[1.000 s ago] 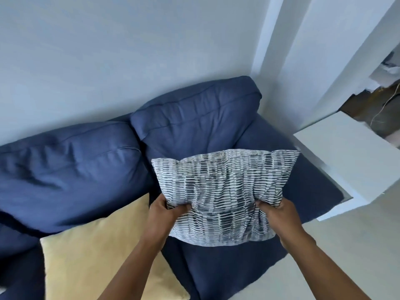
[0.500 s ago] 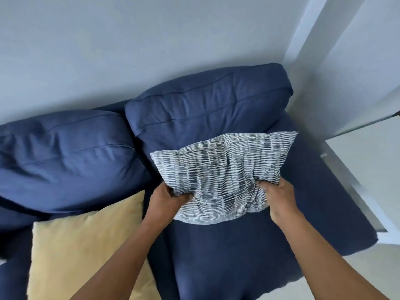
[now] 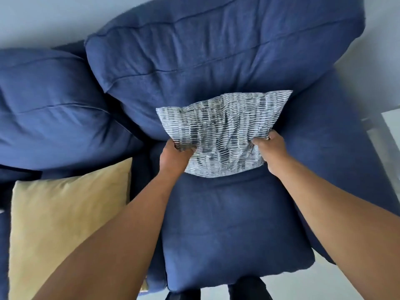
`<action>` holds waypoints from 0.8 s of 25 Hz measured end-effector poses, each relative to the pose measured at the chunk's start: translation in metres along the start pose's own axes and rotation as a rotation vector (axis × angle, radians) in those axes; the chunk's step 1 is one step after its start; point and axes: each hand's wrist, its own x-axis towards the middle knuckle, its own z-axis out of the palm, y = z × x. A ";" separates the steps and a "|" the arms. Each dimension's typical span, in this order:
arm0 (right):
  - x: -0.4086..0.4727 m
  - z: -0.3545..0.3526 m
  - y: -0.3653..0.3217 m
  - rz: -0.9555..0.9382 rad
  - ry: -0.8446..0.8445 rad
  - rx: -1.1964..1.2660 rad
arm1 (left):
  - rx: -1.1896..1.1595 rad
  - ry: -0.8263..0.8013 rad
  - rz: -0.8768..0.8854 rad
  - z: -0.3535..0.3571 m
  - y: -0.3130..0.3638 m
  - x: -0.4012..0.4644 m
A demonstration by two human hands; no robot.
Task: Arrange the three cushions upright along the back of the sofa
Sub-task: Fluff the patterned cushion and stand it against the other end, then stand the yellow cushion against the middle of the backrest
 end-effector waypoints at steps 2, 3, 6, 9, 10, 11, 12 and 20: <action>0.015 0.002 0.000 0.048 -0.061 -0.037 | 0.014 -0.043 -0.059 0.013 -0.001 0.015; 0.020 0.002 -0.002 0.057 -0.072 -0.040 | 0.021 -0.059 -0.064 0.017 0.000 0.020; 0.022 0.000 -0.010 0.055 -0.080 -0.044 | 0.016 -0.085 -0.063 0.019 0.005 0.024; 0.004 -0.003 -0.018 0.001 -0.089 -0.064 | -0.026 -0.095 -0.058 0.009 0.005 0.004; -0.005 -0.003 -0.019 -0.005 -0.099 -0.067 | -0.047 -0.103 -0.055 0.005 0.003 -0.007; -0.017 -0.002 -0.020 -0.010 -0.113 -0.068 | -0.066 -0.109 -0.052 0.001 0.000 -0.019; -0.027 0.000 -0.019 -0.024 -0.129 -0.063 | -0.076 -0.108 -0.049 -0.001 -0.003 -0.030; -0.125 0.034 -0.017 -0.256 -0.332 -0.309 | -0.069 0.052 -0.020 -0.046 -0.034 -0.123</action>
